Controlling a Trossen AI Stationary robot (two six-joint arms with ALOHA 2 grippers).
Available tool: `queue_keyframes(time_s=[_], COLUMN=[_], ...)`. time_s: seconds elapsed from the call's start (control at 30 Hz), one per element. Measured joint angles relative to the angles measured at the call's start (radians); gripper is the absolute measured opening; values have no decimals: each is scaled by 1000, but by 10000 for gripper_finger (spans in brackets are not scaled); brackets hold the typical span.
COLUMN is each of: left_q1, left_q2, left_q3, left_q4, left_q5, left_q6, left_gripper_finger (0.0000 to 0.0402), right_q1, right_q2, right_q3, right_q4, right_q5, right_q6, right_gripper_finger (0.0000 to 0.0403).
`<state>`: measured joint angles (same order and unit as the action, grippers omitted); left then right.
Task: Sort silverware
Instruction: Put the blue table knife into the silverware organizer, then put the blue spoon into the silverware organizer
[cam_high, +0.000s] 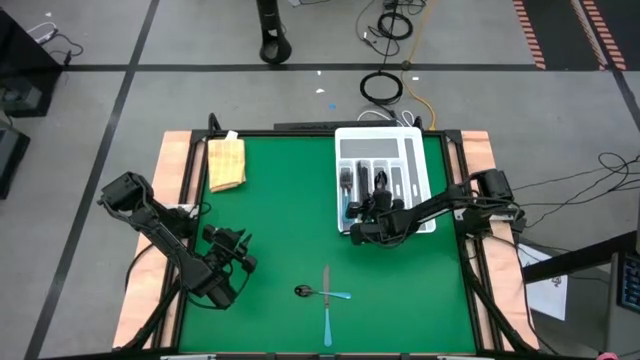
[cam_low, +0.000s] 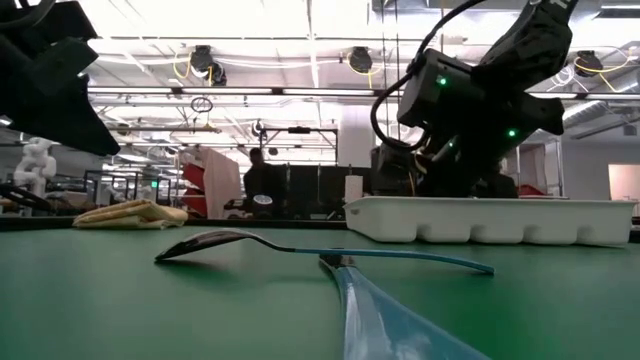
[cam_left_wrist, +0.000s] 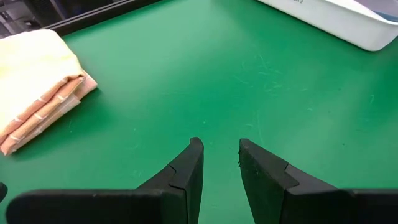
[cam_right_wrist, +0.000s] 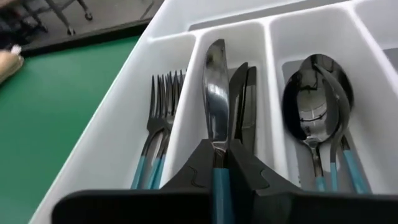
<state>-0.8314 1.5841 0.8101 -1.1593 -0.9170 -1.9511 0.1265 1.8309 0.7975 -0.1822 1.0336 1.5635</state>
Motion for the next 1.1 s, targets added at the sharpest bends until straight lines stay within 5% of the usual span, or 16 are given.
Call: queue_keyframes(time_s=[0.53,0.73,0.9,1.0,1.1], left_q1=[0,1,18,30,43], left_q2=[0,-8,-11,-11,-11], left_q3=[0,0,0,0,0], left_q4=[6,229,505,570,575], left_q5=[4,17,83,92,91], left_q6=[3,342,742,831,833], left_gripper_finger=[109,109,109,109,109], right_q1=[39,106,166,201,234], right_q2=[-46,-265,-386,-348,-260], right_q3=[1,40,88,144,230], right_q4=[12,49,304,347,301], right_q5=[-23,40,-313,-485,-541], right_q6=[-44,-430,-924,-1006,-1031], right_gripper_finger=[140,174,188,190,190])
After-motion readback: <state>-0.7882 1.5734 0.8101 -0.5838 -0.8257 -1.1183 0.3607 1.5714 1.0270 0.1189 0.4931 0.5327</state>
